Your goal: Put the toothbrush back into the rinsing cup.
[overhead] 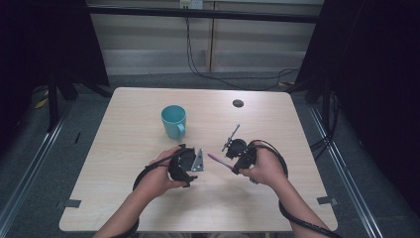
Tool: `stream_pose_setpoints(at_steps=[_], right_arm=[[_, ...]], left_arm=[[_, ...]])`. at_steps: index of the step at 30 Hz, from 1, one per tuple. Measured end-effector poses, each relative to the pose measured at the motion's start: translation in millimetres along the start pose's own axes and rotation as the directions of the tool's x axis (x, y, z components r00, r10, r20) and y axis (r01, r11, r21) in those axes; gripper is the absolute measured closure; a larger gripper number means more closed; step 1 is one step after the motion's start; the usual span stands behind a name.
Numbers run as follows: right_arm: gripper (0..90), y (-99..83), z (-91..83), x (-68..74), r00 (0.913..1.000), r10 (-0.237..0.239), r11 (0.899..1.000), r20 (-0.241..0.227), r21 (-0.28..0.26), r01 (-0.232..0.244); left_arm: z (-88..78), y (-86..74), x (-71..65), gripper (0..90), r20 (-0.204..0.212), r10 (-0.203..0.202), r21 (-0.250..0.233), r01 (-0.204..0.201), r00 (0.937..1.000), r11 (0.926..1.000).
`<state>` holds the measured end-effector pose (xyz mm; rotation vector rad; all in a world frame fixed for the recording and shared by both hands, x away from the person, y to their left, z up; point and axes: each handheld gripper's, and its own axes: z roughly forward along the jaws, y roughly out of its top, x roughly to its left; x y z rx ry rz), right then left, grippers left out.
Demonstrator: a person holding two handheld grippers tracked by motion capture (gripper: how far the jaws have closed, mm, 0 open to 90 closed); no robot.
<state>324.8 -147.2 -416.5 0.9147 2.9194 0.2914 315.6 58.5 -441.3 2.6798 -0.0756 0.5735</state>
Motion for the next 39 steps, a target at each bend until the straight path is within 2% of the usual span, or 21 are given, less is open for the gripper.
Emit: stream_pose_setpoints(at_steps=[2,3,7,10,16,19,22,24,27,28,30,31,33,34,37,38,39], right_arm=[[82.1,0.3,0.1,0.3,1.0000,-0.001,1.000,-0.006,0.000,0.001],[82.1,0.6,0.4,0.6,1.0000,-0.003,1.000,-0.006,0.004,0.003],[82.1,2.6,1.2,1.7,0.9997,-0.009,1.000,-0.022,0.016,0.009],[82.1,4.1,0.0,1.0,0.9993,-0.013,1.000,-0.036,0.006,0.013],[82.1,9.7,-2.1,2.0,0.9983,-0.019,1.000,-0.055,0.003,0.020],[82.1,12.8,-3.0,4.2,0.9980,-0.030,0.999,-0.055,0.012,0.031],[82.0,14.7,-3.2,6.0,0.9969,-0.031,1.000,-0.073,0.000,0.031],[82.0,15.6,-1.9,6.6,0.9968,-0.040,0.999,-0.069,0.000,0.040],[82.0,16.7,0.1,7.8,0.9963,-0.045,0.999,-0.074,0.006,0.045],[82.0,17.1,-0.1,7.7,0.9958,-0.051,0.999,-0.077,0.007,0.051],[82.0,17.7,-0.1,7.9,0.9954,-0.056,0.998,-0.078,0.001,0.056],[82.1,18.2,0.4,8.4,0.9955,-0.052,0.999,-0.079,-0.005,0.052],[82.0,19.4,0.1,9.3,0.9961,-0.047,0.999,-0.076,0.002,0.047],[82.0,19.7,0.1,9.4,0.9961,-0.044,0.999,-0.077,-0.001,0.044],[82.0,19.6,2.4,9.9,0.9957,-0.047,0.999,-0.080,0.011,0.048],[82.1,19.3,3.3,10.2,0.9957,-0.045,0.999,-0.081,0.010,0.046],[82.0,19.3,3.2,10.0,0.9955,-0.046,0.999,-0.083,0.013,0.047]], left_arm=[[0.7,1.2,-1.2,27.0,-0.005,-0.008,-0.007,0.008,0.9999,0.9999],[0.6,2.7,-0.4,27.3,-0.004,0.006,-0.004,-0.006,1.0000,1.0000],[1.6,6.2,-0.6,28.1,-0.016,0.007,-0.010,-0.007,0.9999,0.9999],[2.2,7.8,-1.4,29.1,-0.005,0.001,-0.019,-0.002,1.0000,0.9998],[2.6,11.2,-2.1,34.6,-0.028,0.033,-0.026,-0.034,0.9991,0.9991],[3.8,13.1,-3.2,37.3,-0.025,0.043,-0.031,-0.044,0.9988,0.9986],[5.1,15.3,-3.8,39.2,-0.033,0.042,-0.039,-0.043,0.9986,0.9983],[5.5,16.7,-3.9,41.0,-0.028,0.043,-0.047,-0.045,0.9987,0.9979],[4.6,20.8,-4.3,44.9,-0.033,0.072,-0.051,-0.073,0.9969,0.9960],[5.1,22.3,-3.7,46.9,-0.016,0.084,-0.053,-0.085,0.9963,0.9950],[5.3,24.1,-5.8,49.7,-0.032,0.082,-0.065,-0.084,0.9961,0.9944],[5.5,25.0,-5.0,52.2,-0.019,0.100,-0.061,-0.101,0.9948,0.9930],[7.1,25.5,-7.5,56.4,-0.018,0.081,-0.082,-0.082,0.9966,0.9933],[6.2,26.5,-6.5,56.7,-0.021,0.101,-0.071,-0.102,0.9947,0.9923],[7.2,26.2,-8.2,58.2,-0.012,0.085,-0.084,-0.086,0.9963,0.9927],[7.1,25.9,-8.2,58.0,-0.024,0.089,-0.082,-0.091,0.9957,0.9925],[7.5,25.0,-7.6,57.4,-0.014,0.087,-0.079,-0.088,0.9961,0.9930]])
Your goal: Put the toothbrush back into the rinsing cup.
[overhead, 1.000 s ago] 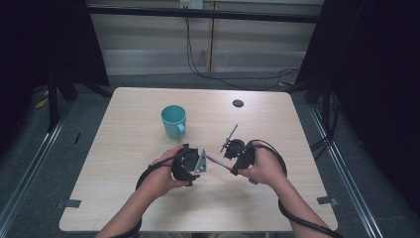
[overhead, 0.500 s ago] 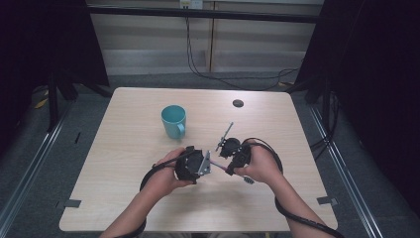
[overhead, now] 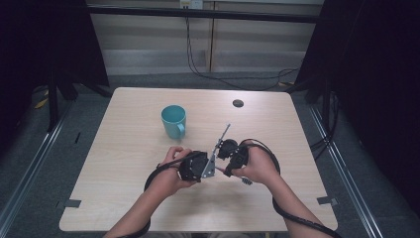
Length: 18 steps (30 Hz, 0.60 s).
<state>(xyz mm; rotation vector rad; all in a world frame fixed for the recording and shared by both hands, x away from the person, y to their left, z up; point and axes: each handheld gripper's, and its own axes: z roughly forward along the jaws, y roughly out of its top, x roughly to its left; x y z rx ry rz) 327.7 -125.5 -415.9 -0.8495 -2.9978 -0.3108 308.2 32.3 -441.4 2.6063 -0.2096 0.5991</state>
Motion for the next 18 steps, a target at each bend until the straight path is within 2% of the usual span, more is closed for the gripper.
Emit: stream_pose_setpoints(at_steps=[1,2,3,8,9,10,11,12,15,18], right_arm=[[82.1,-0.2,-0.1,-0.5,1.0000,0.001,1.000,-0.001,-0.006,-0.001],[82.0,-0.2,-0.3,-0.5,1.0000,0.000,1.000,0.000,-0.007,0.000],[82.1,-0.2,-0.5,-0.6,1.0000,-0.001,1.000,-0.002,-0.004,0.001],[82.0,-0.7,-3.3,-1.2,1.0000,-0.005,1.000,0.004,-0.005,0.005],[82.0,-1.1,-3.5,-1.8,0.9999,-0.013,1.000,0.003,-0.004,0.013],[82.0,-1.4,-3.2,-1.3,1.0000,-0.001,1.000,0.001,-0.011,0.001],[82.0,-1.7,-3.3,-1.8,1.0000,-0.008,1.000,0.002,-0.008,0.008],[82.0,-2.1,-2.8,-1.6,0.9999,-0.015,1.000,-0.001,-0.009,0.015],[82.0,-2.7,-1.8,-1.2,0.9999,-0.012,1.000,-0.008,-0.016,0.011],[82.0,-3.0,-0.8,-0.7,0.9999,-0.003,1.000,-0.016,-0.014,0.002]], left_arm=[[0.1,-0.5,-0.2,56.5,0.003,-0.006,-0.002,0.006,1.0000,1.0000],[0.1,-0.7,0.7,56.4,0.014,0.004,0.001,-0.004,0.9999,1.0000],[0.4,-1.4,0.0,56.1,0.017,-0.007,-0.002,0.007,0.9998,1.0000],[-1.3,-1.9,-0.2,53.2,0.011,-0.030,0.001,0.030,0.9995,0.9996],[-2.2,-1.4,1.3,53.2,0.002,-0.005,0.007,0.005,1.0000,1.0000],[-2.1,-1.3,1.5,53.2,0.000,-0.003,0.008,0.003,1.0000,1.0000],[-1.7,-1.4,0.5,52.7,-0.005,-0.016,0.016,0.016,0.9999,0.9997],[-1.5,-0.9,2.3,52.4,-0.001,0.009,0.022,-0.009,1.0000,0.9997],[-0.3,-1.3,1.4,52.5,0.001,0.004,0.018,-0.004,1.0000,0.9998],[0.6,-1.7,1.8,54.2,-0.004,0.027,0.028,-0.026,0.9996,0.9992]])
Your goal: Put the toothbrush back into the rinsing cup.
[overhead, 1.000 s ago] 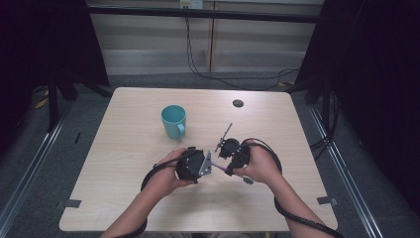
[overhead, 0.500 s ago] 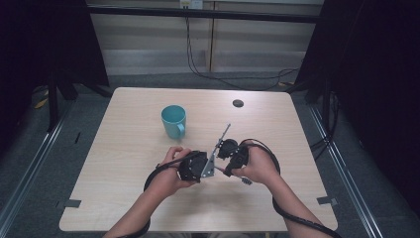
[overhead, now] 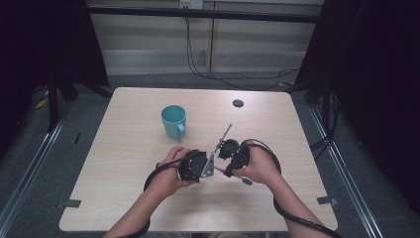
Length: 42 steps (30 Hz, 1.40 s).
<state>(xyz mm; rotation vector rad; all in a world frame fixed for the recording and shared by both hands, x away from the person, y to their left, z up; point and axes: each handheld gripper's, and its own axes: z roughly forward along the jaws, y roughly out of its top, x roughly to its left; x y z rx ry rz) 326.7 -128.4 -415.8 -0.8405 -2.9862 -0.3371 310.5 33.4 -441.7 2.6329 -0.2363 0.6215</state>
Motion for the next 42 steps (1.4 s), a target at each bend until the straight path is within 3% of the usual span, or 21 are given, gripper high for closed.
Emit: stream_pose_setpoints(at_steps=[4,13,30,36,37,39,40,42], right_arm=[[82.0,0.3,-0.7,-0.9,0.9999,-0.014,1.000,-0.007,-0.002,0.014],[82.0,-1.6,-2.8,-2.5,1.0000,-0.003,1.000,-0.005,-0.013,0.003],[82.0,0.5,-5.7,-1.3,0.9991,-0.005,0.999,-0.042,-0.042,0.003],[81.9,0.3,-7.6,-1.3,0.9968,-0.003,0.997,-0.079,-0.073,-0.002],[81.9,0.3,-8.0,-1.2,0.9967,0.001,0.997,-0.081,-0.074,-0.007],[81.9,0.0,-9.5,-0.7,0.9958,0.001,0.997,-0.092,-0.078,-0.008],[81.8,0.2,-10.4,-0.4,0.9956,0.001,0.996,-0.094,-0.084,-0.009],[81.7,0.5,-11.4,0.3,0.9958,-0.012,0.996,-0.090,-0.084,0.004]], left_arm=[[0.7,-1.8,-1.7,54.2,-0.004,-0.026,0.000,0.026,0.9997,0.9997],[-0.8,-3.1,-0.9,54.1,-0.019,0.030,-0.006,-0.030,0.9994,0.9995],[1.5,-8.6,-1.9,53.4,-0.049,0.066,-0.010,-0.066,0.9966,0.9977],[3.0,-9.3,-5.1,60.4,-0.047,0.082,-0.001,-0.082,0.9956,0.9967],[2.8,-9.4,-4.6,62.6,-0.039,0.105,0.011,-0.104,0.9938,0.9945],[3.4,-10.5,-5.6,69.4,-0.033,0.094,0.018,-0.094,0.9950,0.9954],[4.9,-11.3,-7.0,72.8,-0.037,0.068,-0.010,-0.069,0.9970,0.9976],[3.3,-10.3,-5.6,75.5,-0.027,0.089,0.018,-0.088,0.9957,0.9959]])
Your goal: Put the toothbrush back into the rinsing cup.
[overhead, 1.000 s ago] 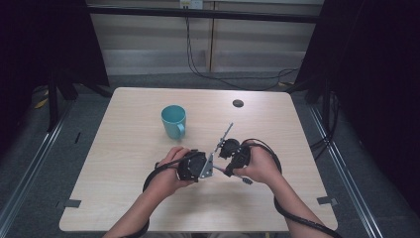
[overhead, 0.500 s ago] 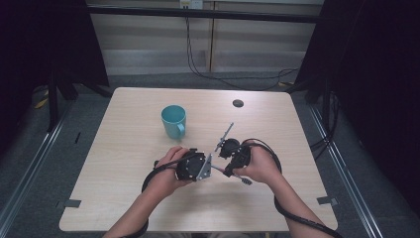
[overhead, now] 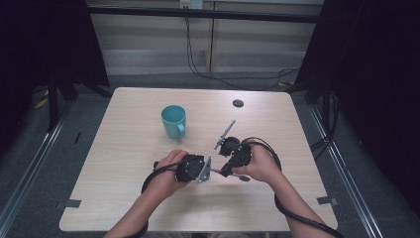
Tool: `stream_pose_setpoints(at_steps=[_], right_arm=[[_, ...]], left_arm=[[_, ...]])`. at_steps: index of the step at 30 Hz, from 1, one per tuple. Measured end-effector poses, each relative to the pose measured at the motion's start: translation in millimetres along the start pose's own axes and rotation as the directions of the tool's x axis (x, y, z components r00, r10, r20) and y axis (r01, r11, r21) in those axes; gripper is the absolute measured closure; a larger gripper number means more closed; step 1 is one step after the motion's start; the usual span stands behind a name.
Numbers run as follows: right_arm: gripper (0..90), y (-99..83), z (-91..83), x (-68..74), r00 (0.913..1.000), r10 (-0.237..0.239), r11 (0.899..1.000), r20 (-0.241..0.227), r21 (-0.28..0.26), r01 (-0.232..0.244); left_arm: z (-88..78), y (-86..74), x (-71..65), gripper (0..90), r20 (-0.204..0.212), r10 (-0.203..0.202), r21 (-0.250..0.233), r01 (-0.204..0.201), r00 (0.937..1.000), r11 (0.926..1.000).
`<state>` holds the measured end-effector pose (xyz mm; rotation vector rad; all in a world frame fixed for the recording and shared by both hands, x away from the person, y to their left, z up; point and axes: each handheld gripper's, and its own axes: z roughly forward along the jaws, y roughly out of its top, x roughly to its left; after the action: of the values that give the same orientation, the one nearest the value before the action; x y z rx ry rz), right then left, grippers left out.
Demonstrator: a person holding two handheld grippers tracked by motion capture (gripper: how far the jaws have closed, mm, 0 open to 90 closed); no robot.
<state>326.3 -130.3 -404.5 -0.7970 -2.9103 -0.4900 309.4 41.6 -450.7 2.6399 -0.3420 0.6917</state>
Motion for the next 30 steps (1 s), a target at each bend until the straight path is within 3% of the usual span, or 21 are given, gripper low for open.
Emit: stream_pose_setpoints(at_steps=[2,4,7,11,15,17,18,20,21,23,24,25,26,27,29,30], right_arm=[[81.5,0.4,-1.2,0.7,1.0000,0.004,1.000,0.000,-0.004,-0.004],[80.8,0.3,-2.7,0.2,1.0000,0.008,1.000,0.003,-0.017,-0.008],[79.8,-1.3,-4.9,-1.8,0.9997,0.023,0.998,0.002,-0.054,-0.023],[75.2,-3.7,-7.7,-4.1,0.9992,0.039,0.994,0.011,-0.100,-0.038],[62.5,-5.1,-13.0,-7.2,0.9976,0.066,0.987,0.022,-0.147,-0.062],[56.7,-5.9,-17.1,-8.4,0.9962,0.078,0.981,0.038,-0.178,-0.071],[54.6,-6.5,-18.8,-8.8,0.9957,0.083,0.979,0.040,-0.191,-0.074],[52.8,-9.1,-23.8,-10.6,0.9928,0.112,0.966,0.042,-0.240,-0.099],[51.9,-11.5,-27.5,-11.7,0.9905,0.130,0.955,0.045,-0.276,-0.113],[51.1,-15.4,-32.2,-14.6,0.9845,0.169,0.934,0.049,-0.326,-0.144],[50.9,-16.8,-34.0,-15.6,0.9823,0.180,0.927,0.053,-0.343,-0.151],[50.3,-19.4,-36.8,-17.5,0.9786,0.196,0.916,0.061,-0.369,-0.161],[50.3,-20.9,-38.5,-18.5,0.9769,0.201,0.908,0.072,-0.388,-0.158],[49.9,-23.9,-41.4,-20.7,0.9745,0.213,0.889,0.070,-0.428,-0.163],[48.7,-26.7,-43.8,-21.8,0.9691,0.233,0.876,0.080,-0.449,-0.174],[48.4,-27.8,-44.9,-21.8,0.9662,0.244,0.871,0.084,-0.456,-0.180]], left_arm=[[0.8,0.8,-0.5,76.7,0.019,0.004,0.007,-0.004,0.9998,1.0000],[2.3,0.9,-3.6,78.2,0.041,-0.040,-0.004,0.041,0.9983,0.9992],[1.9,-0.2,-3.5,78.8,0.070,-0.074,-0.003,0.074,0.9948,0.9972],[2.6,-2.3,-4.2,78.9,0.102,-0.117,0.010,0.116,0.9880,0.9932],[4.3,-6.5,-4.5,78.9,0.126,-0.185,0.003,0.186,0.9747,0.9826],[4.6,-9.5,-4.0,78.9,0.136,-0.232,0.005,0.233,0.9633,0.9724],[4.5,-11.6,-3.4,78.9,0.144,-0.271,0.004,0.274,0.9517,0.9618],[3.9,-15.4,-1.9,78.9,0.145,-0.315,0.000,0.318,0.9381,0.9481],[3.3,-16.8,-1.1,78.9,0.143,-0.324,0.006,0.326,0.9352,0.9453],[2.3,-20.8,0.3,78.9,0.139,-0.357,0.012,0.359,0.9237,0.9333],[1.8,-23.6,0.6,78.9,0.136,-0.390,0.010,0.392,0.9107,0.9197],[1.5,-25.5,1.1,78.9,0.137,-0.407,0.008,0.409,0.9033,0.9123],[0.7,-29.0,1.7,78.9,0.139,-0.432,0.011,0.435,0.8912,0.9005],[0.5,-30.6,1.9,78.9,0.133,-0.445,0.013,0.448,0.8855,0.8941],[0.0,-34.8,3.1,78.9,0.136,-0.479,0.021,0.481,0.8672,0.8766],[-0.4,-37.9,3.9,78.9,0.135,-0.505,0.022,0.507,0.8526,0.8618]])
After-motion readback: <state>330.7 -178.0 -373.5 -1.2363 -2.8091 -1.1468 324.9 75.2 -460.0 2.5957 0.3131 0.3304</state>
